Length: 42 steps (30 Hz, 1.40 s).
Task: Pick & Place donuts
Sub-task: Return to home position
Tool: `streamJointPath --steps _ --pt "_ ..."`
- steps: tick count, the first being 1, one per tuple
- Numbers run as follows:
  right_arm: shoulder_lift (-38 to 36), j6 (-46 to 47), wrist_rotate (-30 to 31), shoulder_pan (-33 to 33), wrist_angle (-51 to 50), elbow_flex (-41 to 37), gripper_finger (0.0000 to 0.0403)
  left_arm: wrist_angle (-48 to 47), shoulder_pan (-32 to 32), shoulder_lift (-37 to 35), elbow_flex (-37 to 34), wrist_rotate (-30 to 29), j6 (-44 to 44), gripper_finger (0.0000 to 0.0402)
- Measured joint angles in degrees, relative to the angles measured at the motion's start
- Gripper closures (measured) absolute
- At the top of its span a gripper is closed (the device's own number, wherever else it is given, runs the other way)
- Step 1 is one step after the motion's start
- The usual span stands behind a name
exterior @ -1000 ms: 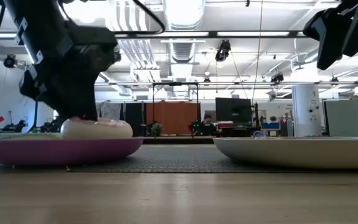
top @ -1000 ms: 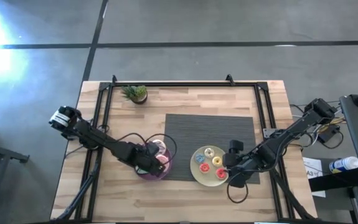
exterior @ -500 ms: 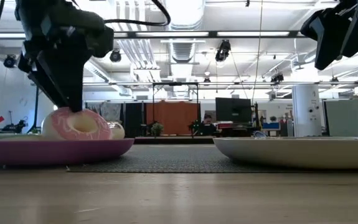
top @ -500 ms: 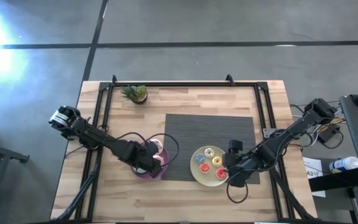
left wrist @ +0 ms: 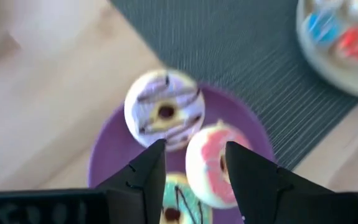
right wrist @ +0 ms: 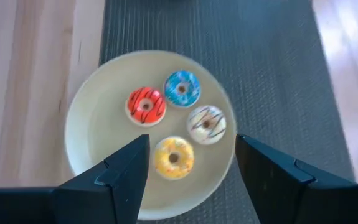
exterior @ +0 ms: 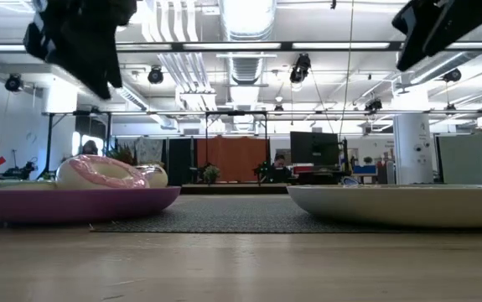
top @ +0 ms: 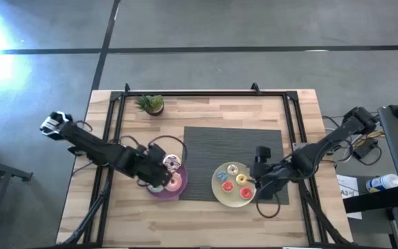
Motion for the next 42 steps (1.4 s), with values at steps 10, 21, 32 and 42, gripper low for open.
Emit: streamJointPath --steps 10,21,32,42 --pt "-8.7 8.8 1.8 -0.2 2.6 3.1 0.0174 16.8 -3.9 -12.3 -2.5 -15.2 9.8 0.0261" --pt "-19.8 5.2 -2.3 -0.7 33.3 -14.7 0.0174 99.7 9.7 -10.5 -33.5 15.2 43.1 0.0261" --pt "-37.9 6.0 -5.7 -6.5 33.1 -25.2 0.0174 72.2 23.5 -40.8 -42.8 30.2 40.9 0.0261" --pt "-42.7 6.1 -4.3 -6.5 33.0 -32.2 0.0174 66.9 22.6 -62.7 -51.7 28.1 42.2 0.0261"
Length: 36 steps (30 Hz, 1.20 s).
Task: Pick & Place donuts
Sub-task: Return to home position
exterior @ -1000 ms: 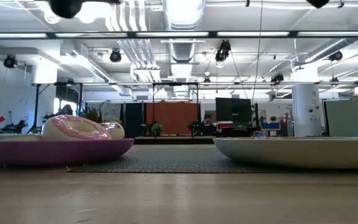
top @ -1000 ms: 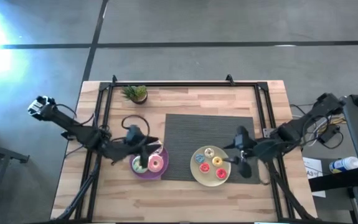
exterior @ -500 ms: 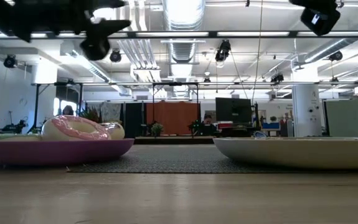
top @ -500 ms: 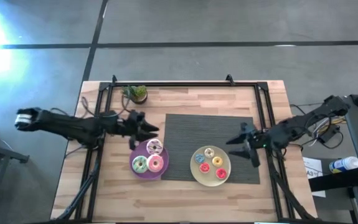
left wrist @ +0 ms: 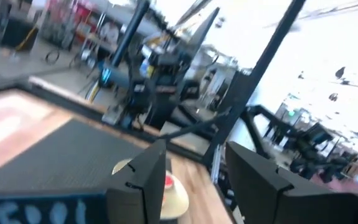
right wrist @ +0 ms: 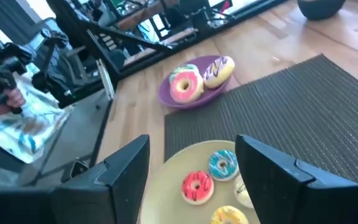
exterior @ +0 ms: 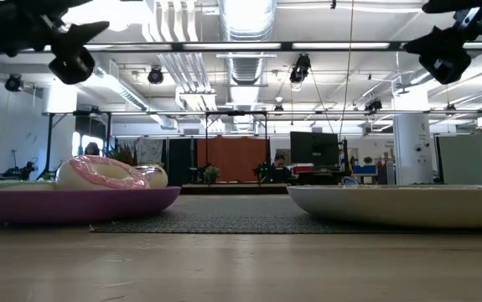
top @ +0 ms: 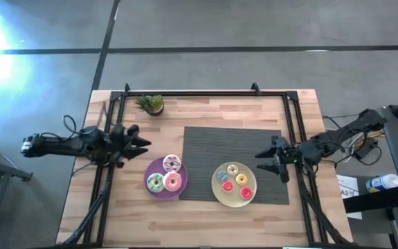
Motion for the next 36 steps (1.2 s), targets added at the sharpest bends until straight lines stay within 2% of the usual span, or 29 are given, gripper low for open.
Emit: streamJointPath --steps 5,10,13,20,22,26,29,32,36 --pt "0.1 0.0 0.0 0.0 0.1 -1.7 0.0174 -0.8 0.0 -6.6 -3.1 -1.8 3.5 0.0262" --pt "0.0 0.0 0.0 0.0 0.2 -3.7 0.0174 -1.3 0.0 -10.3 -4.4 -8.9 4.3 0.0262" --pt "0.0 0.0 0.0 0.0 0.2 -5.2 0.0174 -1.2 0.0 -10.6 -4.1 -11.3 1.6 0.0262" --pt "0.0 0.0 -0.1 0.0 0.2 -8.0 0.0174 -2.1 0.0 -10.5 -4.2 -10.8 -8.1 0.0262" --pt "0.0 0.0 -0.1 0.0 0.2 -8.9 0.0174 -3.8 0.0 -10.8 -4.3 -9.7 -3.8 0.0262" --pt "0.0 0.0 -0.1 0.0 0.1 -10.2 0.0174 -4.3 0.0 -11.0 -6.1 -9.6 13.8 0.0262" --pt "0.0 0.0 -0.1 0.0 0.2 -11.0 0.0174 -4.2 0.0 -12.4 -8.6 -9.6 22.0 0.0262" --pt "0.0 0.0 -0.1 0.0 0.3 -11.8 0.0174 -5.0 0.2 -15.5 -10.0 -9.6 25.8 0.0262" --pt "0.1 0.0 -0.1 0.0 0.1 -12.7 0.0174 -6.5 0.9 -15.6 -10.0 -10.4 25.7 0.0262"
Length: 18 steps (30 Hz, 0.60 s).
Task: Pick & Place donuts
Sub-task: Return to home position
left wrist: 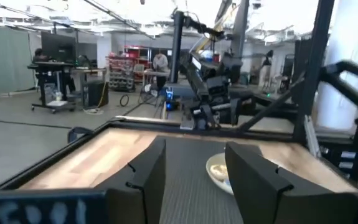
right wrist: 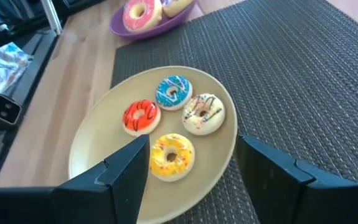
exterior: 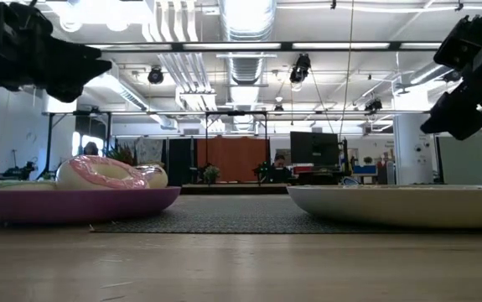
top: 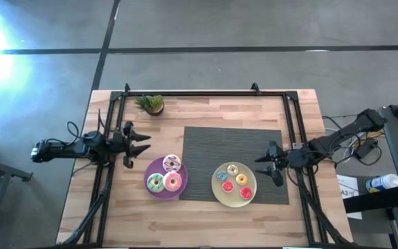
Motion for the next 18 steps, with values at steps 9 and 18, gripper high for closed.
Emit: streamJointPath --steps 9,18 --pt "0.0 0.0 0.0 0.0 0.1 -0.3 0.0174 -0.5 0.0 2.2 0.0 -0.2 -2.9 0.0262" --pt "0.0 0.0 0.0 0.0 0.1 -0.3 0.0174 -0.4 0.0 2.4 -0.1 -0.2 -2.9 0.0262"
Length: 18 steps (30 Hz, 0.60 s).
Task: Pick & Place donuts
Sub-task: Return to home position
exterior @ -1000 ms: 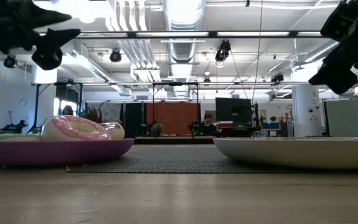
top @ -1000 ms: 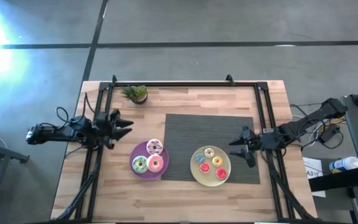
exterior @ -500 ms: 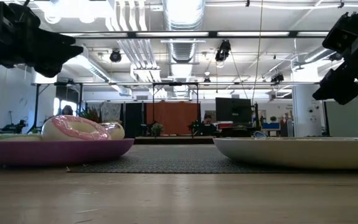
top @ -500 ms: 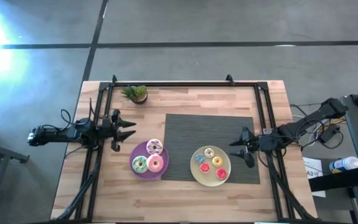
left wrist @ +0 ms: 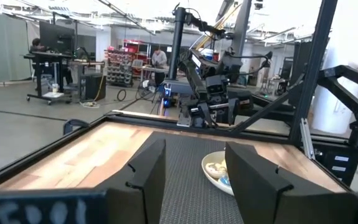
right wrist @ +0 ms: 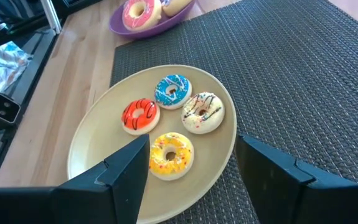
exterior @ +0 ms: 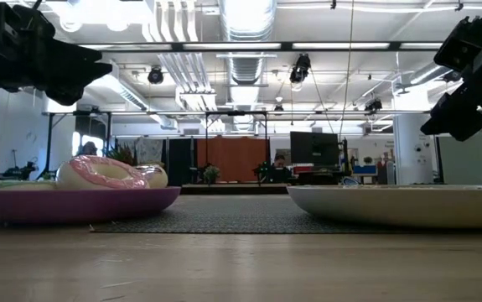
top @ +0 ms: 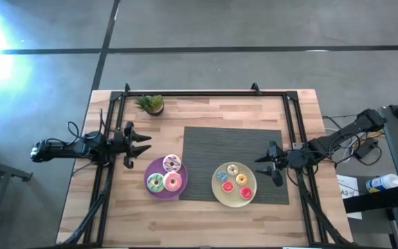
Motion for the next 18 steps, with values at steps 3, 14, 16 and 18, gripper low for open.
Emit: streamJointPath --steps 3,14,16,18 --pt "0.0 0.0 0.0 0.0 0.0 0.0 0.0174 0.0 0.0 0.0 0.0 0.0 0.0 0.0262" --pt "-3.6 -9.2 0.3 -2.2 9.0 -0.7 0.0174 0.1 0.0 0.0 0.0 0.0 0.0 0.0262" --pt "-5.8 -20.4 -5.5 -3.9 16.6 -2.0 0.0174 0.0 0.0 0.0 0.0 0.0 0.0 0.0262" --pt "-7.5 -28.7 -12.6 -6.5 23.3 -3.4 0.0174 0.1 0.0 0.0 -0.1 0.0 0.0 0.0262"
